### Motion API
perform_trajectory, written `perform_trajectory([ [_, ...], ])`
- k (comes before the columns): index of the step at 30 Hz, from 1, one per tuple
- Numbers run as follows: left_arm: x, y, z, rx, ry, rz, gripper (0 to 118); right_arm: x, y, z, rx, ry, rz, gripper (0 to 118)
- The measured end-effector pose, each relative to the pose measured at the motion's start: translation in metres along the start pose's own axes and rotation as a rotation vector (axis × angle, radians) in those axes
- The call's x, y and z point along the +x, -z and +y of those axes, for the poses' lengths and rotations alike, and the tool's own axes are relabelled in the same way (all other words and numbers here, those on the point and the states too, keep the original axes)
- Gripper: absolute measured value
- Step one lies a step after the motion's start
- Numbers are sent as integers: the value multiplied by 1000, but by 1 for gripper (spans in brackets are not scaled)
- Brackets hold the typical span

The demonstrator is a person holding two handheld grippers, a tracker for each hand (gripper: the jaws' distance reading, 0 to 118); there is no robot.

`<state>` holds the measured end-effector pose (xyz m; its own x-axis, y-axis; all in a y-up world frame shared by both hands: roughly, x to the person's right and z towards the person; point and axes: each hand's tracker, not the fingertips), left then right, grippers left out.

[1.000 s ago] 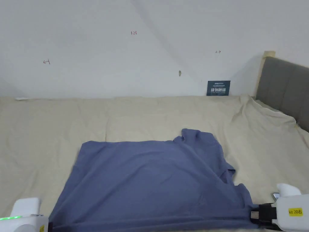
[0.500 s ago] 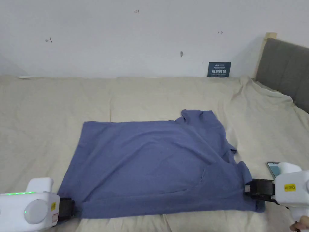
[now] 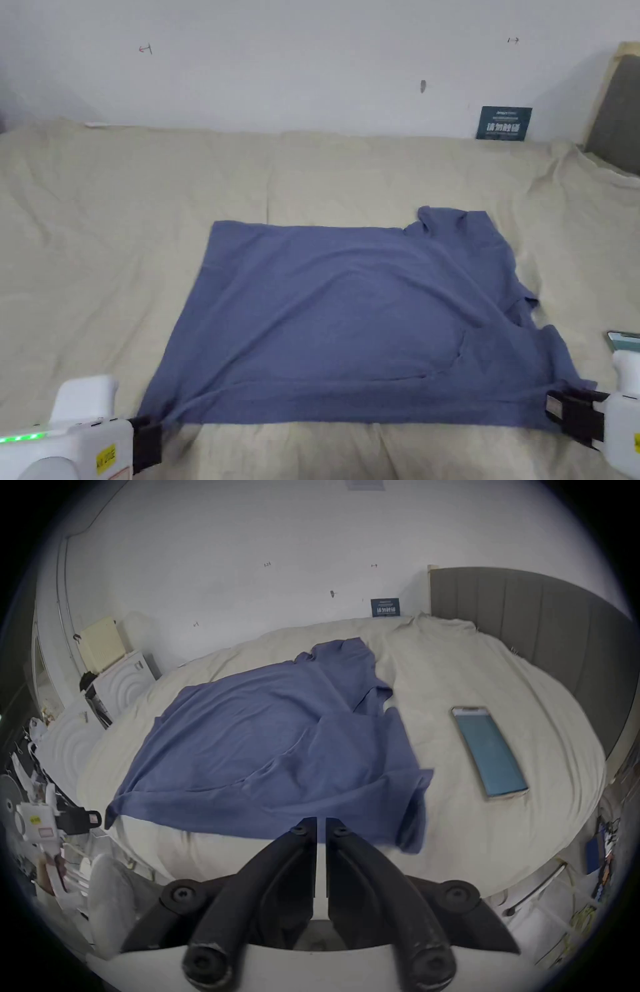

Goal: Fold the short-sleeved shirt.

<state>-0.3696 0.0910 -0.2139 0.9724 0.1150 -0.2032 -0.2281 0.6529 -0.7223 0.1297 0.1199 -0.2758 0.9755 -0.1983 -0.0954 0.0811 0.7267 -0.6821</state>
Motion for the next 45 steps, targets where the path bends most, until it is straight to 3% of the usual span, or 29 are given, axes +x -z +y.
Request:
perform_trajectory([
  [1, -4, -2, -6, -9, -20, -1, 5, 0, 2, -3, -29, 26, 38, 0],
  [6, -19, -1, -21, -51, -32, 34, 0, -2, 12, -17, -51, 2, 40, 0],
  [10, -19, 3, -13, -56, -24, 40, 2, 2, 19, -21, -74, 49, 65, 0],
  [11, -18, 4, -11, -50, -24, 30, 11, 1, 21, -19, -76, 58, 66, 0],
  [12, -16, 5, -7, -41, -7, 17, 38, 2, 21, -19, -77, 59, 65, 0],
  [13, -13, 7, -3, -45, 2, -1, 87, 3, 22, -20, -79, 60, 64, 0],
  [14, -10, 12, 1, -57, 20, -3, 111, 5, 22, -20, -80, 62, 64, 0],
  [21, -4, 44, 15, -62, 2, 25, 113, 13, 19, -18, -74, 141, 102, 0],
  [22, -5, 49, 15, -73, -3, 77, 111, 15, 19, -18, -77, 144, 97, 0],
  [23, -5, 50, 16, -68, -13, 93, 102, 16, 19, -17, -77, 147, 90, 0],
  [24, -5, 49, 17, -64, -25, 86, 82, 17, 19, -16, -78, 147, 88, 0],
  [25, -5, 49, 16, -47, -45, 79, 46, 20, 19, -16, -79, 147, 88, 0],
  [26, -4, 49, 16, -49, -58, 54, 20, 22, 18, -16, -78, 149, 87, 0],
  [27, 0, 50, 16, -87, -34, -22, 12, 24, 18, -16, -74, 156, 86, 0],
  [30, 12, 48, 14, -68, 63, 92, 8, 19, 19, -15, -70, 168, 73, 0],
  [36, 4, 38, 19, -71, 14, 48, 7, 55, 10, -16, -52, 159, 41, 0],
  [37, 2, 37, 20, -66, 2, 41, 7, 58, 7, -16, -39, 151, 33, 10],
  [38, 0, 36, 21, -66, -1, 36, 7, 62, 2, -17, -1, 144, 37, 31],
  [40, 1, 35, 22, -66, 1, 35, 7, 69, 1, -20, 18, 132, 55, 84],
  [42, 2, 36, 23, -69, 13, 46, 7, 77, 2, -17, 4, 119, 55, 85],
  [45, 6, 37, 26, -70, 20, 57, 7, 83, 6, -12, -17, 62, -43, 85],
])
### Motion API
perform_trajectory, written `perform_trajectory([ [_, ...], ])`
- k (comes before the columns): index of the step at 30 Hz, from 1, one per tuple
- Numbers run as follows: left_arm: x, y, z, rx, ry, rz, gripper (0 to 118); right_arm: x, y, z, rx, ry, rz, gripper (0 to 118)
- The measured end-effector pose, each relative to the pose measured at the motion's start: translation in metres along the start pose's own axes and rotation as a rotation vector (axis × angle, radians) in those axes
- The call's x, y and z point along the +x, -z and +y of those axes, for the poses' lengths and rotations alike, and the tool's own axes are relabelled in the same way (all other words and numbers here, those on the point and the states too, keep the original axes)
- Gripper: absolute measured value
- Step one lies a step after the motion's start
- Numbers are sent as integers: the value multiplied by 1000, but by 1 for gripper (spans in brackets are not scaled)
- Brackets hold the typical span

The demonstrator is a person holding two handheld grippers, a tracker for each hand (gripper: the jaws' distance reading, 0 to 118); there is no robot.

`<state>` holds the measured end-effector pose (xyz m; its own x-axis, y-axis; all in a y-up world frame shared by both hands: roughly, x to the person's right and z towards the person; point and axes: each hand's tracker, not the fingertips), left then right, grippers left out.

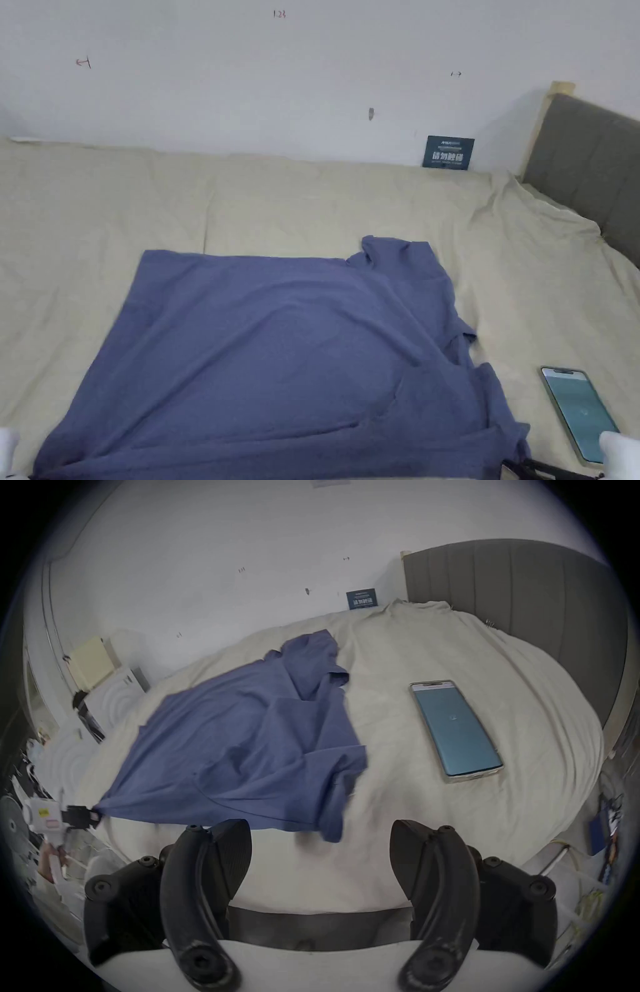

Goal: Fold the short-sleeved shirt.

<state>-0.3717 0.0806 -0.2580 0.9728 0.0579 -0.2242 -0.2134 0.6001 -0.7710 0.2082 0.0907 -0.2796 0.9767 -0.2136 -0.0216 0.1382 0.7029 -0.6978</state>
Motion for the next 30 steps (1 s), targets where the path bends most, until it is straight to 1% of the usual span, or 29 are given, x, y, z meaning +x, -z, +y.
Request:
perform_trajectory([
  [1, 0, 0, 1, -2, -1, 2, 7, 3, 1, 1, 3, -8, -4, 85],
  [2, 0, 0, 1, -6, 2, 3, 7, -7, 2, 1, 1, -9, -6, 85],
  [3, 0, 0, 1, -7, 5, 5, 7, -6, 4, 2, -2, -9, -9, 85],
  [7, -1, 1, 2, -15, -2, 2, 7, -8, 16, 5, -32, -11, 14, 85],
  [12, -1, 2, 3, -24, 0, 3, 7, -13, 27, 9, -50, -19, 6, 85],
  [14, 0, 3, 3, -27, 3, 6, 7, -16, 29, 12, -67, -11, 0, 85],
  [16, 0, 3, 3, -29, 2, 8, 7, -22, 29, 15, -65, -25, 23, 85],
  [18, -1, 4, 3, -31, 1, 8, 7, -24, 34, 20, -70, -56, 14, 84],
  [19, -1, 5, 4, -33, 0, 8, 7, -26, 38, 21, -77, -69, 0, 71],
  [20, 0, 4, 4, -34, -1, 6, 7, -27, 41, 22, -77, -70, 2, 45],
  [21, 0, 4, 4, -34, -1, 7, 7, -27, 43, 22, -78, -69, 8, 5],
  [22, 0, 4, 4, -36, -1, 6, 7, -24, 47, 22, -75, -50, 10, 2],
  [23, -1, 4, 5, -38, 1, 3, 7, -23, 49, 21, -63, -32, 6, 2],
  [24, -1, 4, 5, -37, 0, 5, 7, -23, 52, 21, -88, -25, 26, 2],
  [26, -2, 3, 5, -37, -1, 1, 7, -22, 49, 18, -76, -34, 21, 2],
  [28, -2, 3, 5, -40, -3, 1, 7, -25, 47, 18, -82, -60, 20, 2],
  [30, -2, 3, 6, -38, -2, 5, 7, -24, 43, 18, -74, -62, 24, 2],
])
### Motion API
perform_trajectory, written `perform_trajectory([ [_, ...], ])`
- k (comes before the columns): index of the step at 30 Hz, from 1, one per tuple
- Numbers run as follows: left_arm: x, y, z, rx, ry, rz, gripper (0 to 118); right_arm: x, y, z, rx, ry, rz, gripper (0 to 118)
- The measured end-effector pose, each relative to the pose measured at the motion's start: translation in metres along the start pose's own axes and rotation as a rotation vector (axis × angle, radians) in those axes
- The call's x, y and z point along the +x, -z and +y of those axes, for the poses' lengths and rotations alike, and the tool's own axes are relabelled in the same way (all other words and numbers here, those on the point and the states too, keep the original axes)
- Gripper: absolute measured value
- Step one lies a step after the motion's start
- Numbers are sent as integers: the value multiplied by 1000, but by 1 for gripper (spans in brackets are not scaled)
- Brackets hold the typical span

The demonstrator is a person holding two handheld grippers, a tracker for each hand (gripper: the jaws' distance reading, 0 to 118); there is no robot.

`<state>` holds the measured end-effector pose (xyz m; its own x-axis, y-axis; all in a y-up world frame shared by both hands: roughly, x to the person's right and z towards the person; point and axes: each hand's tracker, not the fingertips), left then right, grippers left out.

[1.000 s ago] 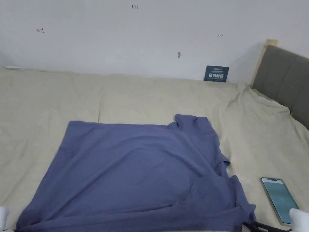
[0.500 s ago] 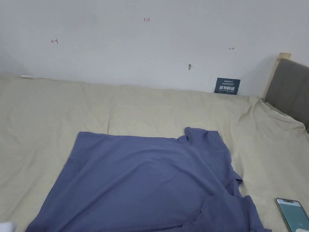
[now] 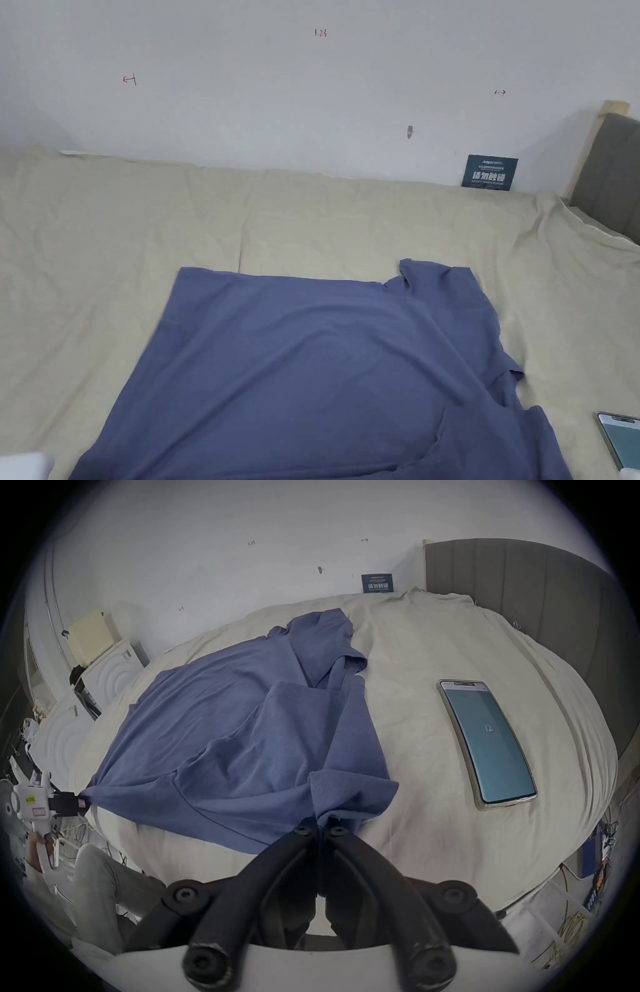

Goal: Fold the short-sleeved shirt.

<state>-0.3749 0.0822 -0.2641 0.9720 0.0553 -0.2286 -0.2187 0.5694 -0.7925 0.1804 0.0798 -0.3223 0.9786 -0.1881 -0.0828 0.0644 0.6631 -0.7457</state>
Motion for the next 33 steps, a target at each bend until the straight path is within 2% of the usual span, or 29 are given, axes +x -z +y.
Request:
perform_trajectory([
  [5, 4, -5, 10, 1, 22, 5, 7, -10, -15, 11, 31, -11, -3, 2],
  [13, 11, 1, 78, 87, 14, -17, 7, -5, -11, 65, 98, 44, 10, 2],
  [17, 16, 37, 129, 80, -12, -21, 7, -1, 10, 95, 113, 97, 0, 2],
  [20, 29, 71, 152, 42, 63, 34, 7, 3, 36, 113, 91, 137, 6, 2],
  [25, 38, 110, 168, -14, 69, 44, 7, 4, 77, 130, 27, 116, -46, 2],
  [27, 38, 116, 169, -19, 86, 53, 17, 4, 86, 133, 1, 111, -47, 2],
  [28, 36, 115, 171, -15, 82, 53, 36, 5, 90, 136, -3, 108, -60, 6],
  [29, 34, 115, 173, -11, 74, 49, 61, 5, 93, 137, -18, 97, -63, 18],
  [32, 24, 114, 175, -25, 52, 85, 88, 6, 95, 138, -42, 105, -107, 41],
  [33, 19, 110, 173, -14, 36, 76, 107, 6, 90, 137, -34, 108, -117, 69],
])
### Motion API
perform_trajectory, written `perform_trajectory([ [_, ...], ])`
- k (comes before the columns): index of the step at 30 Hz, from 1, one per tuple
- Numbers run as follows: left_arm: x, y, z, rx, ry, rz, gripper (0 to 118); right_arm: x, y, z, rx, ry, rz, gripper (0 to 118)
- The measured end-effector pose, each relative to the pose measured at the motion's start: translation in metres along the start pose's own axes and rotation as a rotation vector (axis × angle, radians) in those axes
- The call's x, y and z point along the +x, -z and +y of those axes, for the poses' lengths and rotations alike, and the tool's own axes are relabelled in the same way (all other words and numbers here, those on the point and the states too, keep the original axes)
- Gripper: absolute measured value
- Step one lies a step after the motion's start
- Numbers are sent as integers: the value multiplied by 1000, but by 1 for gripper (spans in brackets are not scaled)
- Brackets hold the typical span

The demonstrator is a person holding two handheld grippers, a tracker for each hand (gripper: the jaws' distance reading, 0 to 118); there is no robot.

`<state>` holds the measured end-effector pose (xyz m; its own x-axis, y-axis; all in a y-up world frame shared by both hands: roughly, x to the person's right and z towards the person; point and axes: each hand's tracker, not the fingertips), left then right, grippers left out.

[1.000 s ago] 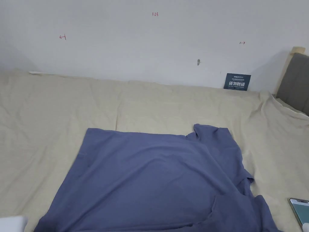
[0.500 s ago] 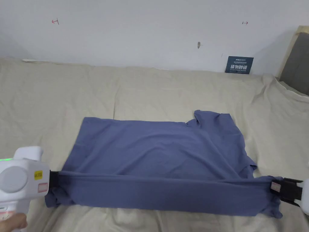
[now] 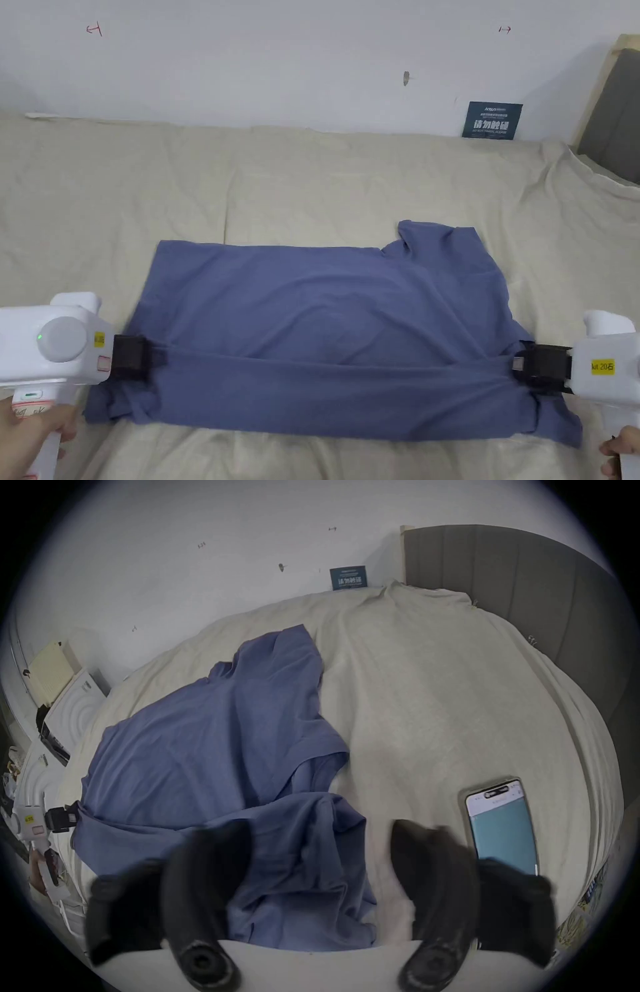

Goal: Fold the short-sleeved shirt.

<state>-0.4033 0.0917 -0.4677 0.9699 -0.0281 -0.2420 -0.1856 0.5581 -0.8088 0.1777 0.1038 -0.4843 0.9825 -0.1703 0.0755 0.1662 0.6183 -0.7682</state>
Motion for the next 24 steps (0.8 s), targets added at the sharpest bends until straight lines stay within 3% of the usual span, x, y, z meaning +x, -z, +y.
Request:
perform_trajectory([
  [1, -3, -13, -5, 25, -24, -54, 115, 3, -9, -3, 26, 7, 13, 89],
  [4, -12, -39, -18, 36, -37, -107, 115, 5, -36, -10, 76, 24, 59, 89],
  [7, -11, -67, -41, 51, 6, -105, 114, 2, -64, -26, 121, -7, 69, 89],
  [9, -9, -83, -62, 76, 24, -97, 102, -1, -81, -40, 124, -51, 109, 89],
  [10, -8, -89, -72, 81, 29, -100, 88, -3, -88, -48, 117, -58, 122, 87],
  [12, -8, -94, -87, 68, 19, -133, 68, -13, -93, -65, 108, -70, 147, 79],
  [13, -10, -90, -93, 70, 16, -155, 36, -15, -96, -73, 101, -69, 156, 55],
  [14, -8, -89, -98, 61, 21, -156, 3, -20, -96, -80, 93, -83, 155, 15],
  [15, -4, -85, -104, 62, 17, -151, 0, -28, -93, -86, 93, -98, 124, 0],
  [16, -5, -84, -110, 55, 19, -95, 0, -30, -90, -91, 95, -110, 77, 0],
  [17, -8, -77, -110, 5, 43, -88, 0, -31, -87, -94, 74, -142, 99, 0],
  [20, -7, -80, -115, 30, 52, -113, 0, -33, -80, -100, 39, -122, 148, 0],
  [24, -7, -79, -102, 64, 32, -121, 0, -33, -73, -98, 33, -115, 142, 0],
])
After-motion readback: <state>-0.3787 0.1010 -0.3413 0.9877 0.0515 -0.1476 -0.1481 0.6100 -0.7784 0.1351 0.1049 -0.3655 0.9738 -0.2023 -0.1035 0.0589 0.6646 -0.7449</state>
